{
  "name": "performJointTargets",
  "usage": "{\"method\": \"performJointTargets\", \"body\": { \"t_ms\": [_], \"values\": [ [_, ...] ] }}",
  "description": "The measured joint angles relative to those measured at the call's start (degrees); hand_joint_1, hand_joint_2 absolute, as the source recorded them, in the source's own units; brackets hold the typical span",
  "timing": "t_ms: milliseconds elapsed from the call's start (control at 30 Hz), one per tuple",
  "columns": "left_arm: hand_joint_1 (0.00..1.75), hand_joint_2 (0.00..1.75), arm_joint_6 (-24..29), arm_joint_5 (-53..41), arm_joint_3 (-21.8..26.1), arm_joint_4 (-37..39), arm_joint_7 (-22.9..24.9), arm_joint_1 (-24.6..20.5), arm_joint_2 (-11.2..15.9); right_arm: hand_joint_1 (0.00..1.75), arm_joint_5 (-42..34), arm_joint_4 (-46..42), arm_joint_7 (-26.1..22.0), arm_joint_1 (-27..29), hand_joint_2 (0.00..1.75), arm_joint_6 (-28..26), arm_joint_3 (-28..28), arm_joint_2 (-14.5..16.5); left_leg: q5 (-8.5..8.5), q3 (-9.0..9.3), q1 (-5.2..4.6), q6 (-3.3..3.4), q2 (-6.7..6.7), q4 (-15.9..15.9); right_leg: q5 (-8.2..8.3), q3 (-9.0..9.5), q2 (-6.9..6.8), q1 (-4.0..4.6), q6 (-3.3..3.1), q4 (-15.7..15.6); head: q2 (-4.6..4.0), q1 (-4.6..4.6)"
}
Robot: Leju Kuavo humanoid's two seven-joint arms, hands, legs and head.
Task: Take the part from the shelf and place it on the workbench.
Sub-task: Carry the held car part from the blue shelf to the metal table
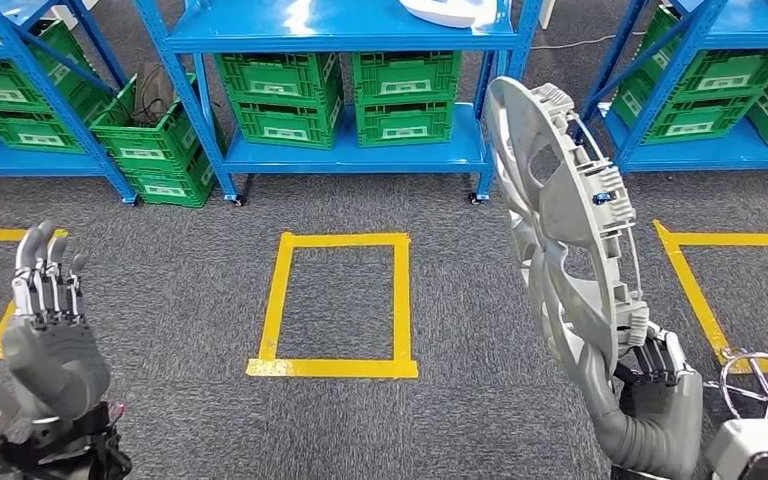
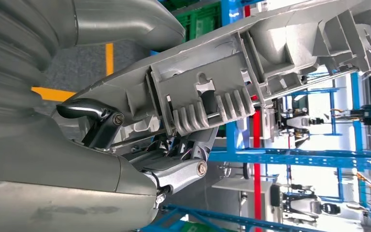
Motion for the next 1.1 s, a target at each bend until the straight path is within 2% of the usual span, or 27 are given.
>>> {"method": "performJointTargets", "body": {
  "t_ms": [67,100,133,233,267,300,333,400,433,467,500,533,600,633,700,733,833,867,1100],
  "values": [
    [0.0,0.0,-0.4,-0.1,0.2,-0.2,0.5,-0.1,0.2,1.75,-0.1,0.2,-0.2,0.0,1.75,0.2,0.0,0.1,2.32,5.82,-0.11,0.54,0.01,-9.0,0.43,-0.61,0.09,0.07,0.36,0.4,0.0,-0.54],
    [0.0,0.0,-0.7,-0.2,0.3,-0.4,0.8,-0.1,0.3,1.75,-0.2,0.2,-0.3,0.0,1.75,0.3,0.0,0.2,2.9,7.74,-0.24,0.83,0.01,-12.2,0.61,-0.82,0.11,0.1,0.63,0.6,0.0,-0.7],
    [0.0,0.0,-1.0,-0.4,0.4,-0.6,1.1,-0.1,0.3,1.75,-0.3,0.3,-0.5,0.0,1.75,0.4,0.0,0.2,2.99,8.66,-0.4,1.12,0.01,-14.0,0.79,-0.96,0.08,0.09,0.94,0.7,0.0,-0.79],
    [0.0,0.0,-1.4,-0.8,0.8,-1.0,1.7,-0.1,0.6,1.75,-0.5,0.6,-1.1,-0.1,1.75,0.5,0.1,0.4,3.79,8.46,-0.56,2.04,0.05,-14.7,1.28,-1.35,0.07,-0.09,2.03,0.7,0.0,-0.85],
    [0.0,0.0,-1.5,-0.9,0.9,-1.1,1.8,-0.1,0.6,1.75,-0.6,0.7,-1.2,-0.1,1.75,0.6,0.2,0.5,4.28,8.41,-0.43,2.4,0.1,-14.9,0.58,-1.88,0.12,-0.12,2.35,1.5,0.0,-0.79],
    [0.0,0.0,-1.5,-0.9,1.0,-1.2,1.8,-0.1,0.6,1.75,-0.6,0.7,-1.2,-0.1,1.75,0.6,0.2,0.5,4.83,8.29,-0.26,2.72,0.15,-15.0,-0.93,-2.77,0.17,-0.15,2.63,3.2,0.0,-0.58],
    [0.0,0.0,-1.5,-0.9,1.0,-1.3,1.8,-0.1,0.6,1.75,-0.6,0.7,-1.2,-0.1,1.75,0.6,0.3,0.5,5.28,8.03,-0.16,2.92,0.19,-15.0,-3.15,-4.03,0.21,-0.26,2.85,6.3,0.0,-0.25],
    [0.0,0.0,-1.5,-0.9,1.1,-1.3,1.8,-0.1,0.6,1.75,-0.5,0.8,-1.2,0.0,1.75,0.6,0.4,0.5,6.05,6.91,-0.16,3.07,0.2,-14.7,-7.5,-6.55,0.21,-0.44,3.24,14.0,0.0,0.46],
    [0.0,0.0,-1.5,-0.9,1.2,-1.3,1.8,0.0,0.6,1.75,-0.5,0.8,-1.2,0.0,1.75,0.6,0.4,0.5,6.34,6.28,-0.16,3.03,0.19,-14.5,-8.49,-7.05,0.21,-0.52,3.37,16.5,0.0,0.74],
    [0.0,0.0,-1.5,-0.8,1.2,-1.3,1.8,0.0,0.6,1.75,-0.5,0.9,-1.2,0.0,1.75,0.6,0.4,0.5,6.55,5.72,-0.16,2.97,0.18,-14.3,-8.46,-6.57,0.21,-0.56,3.43,16.9,0.0,0.96],
    [0.0,0.0,-1.5,-0.8,1.3,-1.3,1.8,0.0,0.6,1.75,-0.5,0.9,-1.2,0.0,1.75,0.6,0.5,0.5,6.7,5.24,-0.16,2.9,0.16,-14.0,-7.45,-4.93,0.21,-0.59,3.38,14.9,0.0,1.2],
    [0.0,0.0,-1.5,-0.8,1.3,-1.3,1.8,0.0,0.6,1.75,-0.5,1.0,-1.2,0.0,1.75,0.6,0.5,0.5,6.8,4.85,-0.15,2.8,0.14,-13.7,-5.95,-2.45,0.21,-0.61,3.23,11.0,0.0,1.44],
    [0.0,0.0,-1.5,-0.8,1.3,-1.4,1.8,0.0,0.6,1.75,-0.5,1.0,-1.2,-0.1,1.75,0.6,0.6,0.5,7.02,4.18,-0.3,2.39,0.12,-13.1,-4.2,1.95,0.22,-0.45,2.74,3.5,0.0,1.74],
    [0.0,0.0,-1.5,-0.8,1.4,-1.5,1.8,0.0,0.6,1.75,-0.5,1.0,-1.2,-0.1,1.75,0.6,0.7,0.5,7.21,3.89,-0.36,2.07,0.13,-13.0,-3.92,2.97,0.23,-0.31,2.47,1.6,0.0,1.78],
    [0.0,0.0,-1.5,-0.8,1.4,-1.5,1.8,0.0,0.6,1.75,-0.4,1.0,-1.1,0.0,1.75,0.5,0.8,0.5,7.72,3.47,-0.28,1.27,0.15,-13.0,-3.59,3.05,0.26,-0.02,1.84,1.0,0.0,1.7],
    [0.0,0.0,-1.5,-0.9,1.4,-1.5,1.9,0.0,0.6,1.75,-0.4,1.0,-1.1,0.0,1.75,0.4,0.8,0.5,7.63,3.37,-0.21,1.3,0.16,-13.1,-3.44,2.91,0.25,0.02,1.78,0.9,0.0,1.67],
    [0.0,0.0,-1.9,-1.2,1.5,-1.8,2.2,0.0,0.8,1.75,-0.5,1.0,-1.3,0.1,1.75,0.1,0.9,0.6,7.0,2.94,-0.23,2.77,0.16,-13.3,-3.19,2.88,0.28,-0.11,2.02,0.5,0.0,1.25],
    [0.0,0.0,-2.0,-1.2,1.5,-2.0,2.4,0.0,0.9,1.75,-0.7,1.1,-1.3,0.2,1.75,0.1,0.9,0.6,7.03,2.8,-0.25,2.99,0.16,-13.3,-3.14,2.91,0.3,-0.15,2.0,0.5,0.0,1.05],
    [0.0,0.0,-1.4,-0.5,1.6,-2.4,1.9,0.2,1.1,1.75,-0.9,1.3,-0.9,0.2,1.75,0.5,0.9,0.6,7.23,2.6,-0.39,3.14,0.12,-13.3,-3.07,2.88,0.27,-0.22,2.0,0.6,0.0,-0.15]
  ]
}}
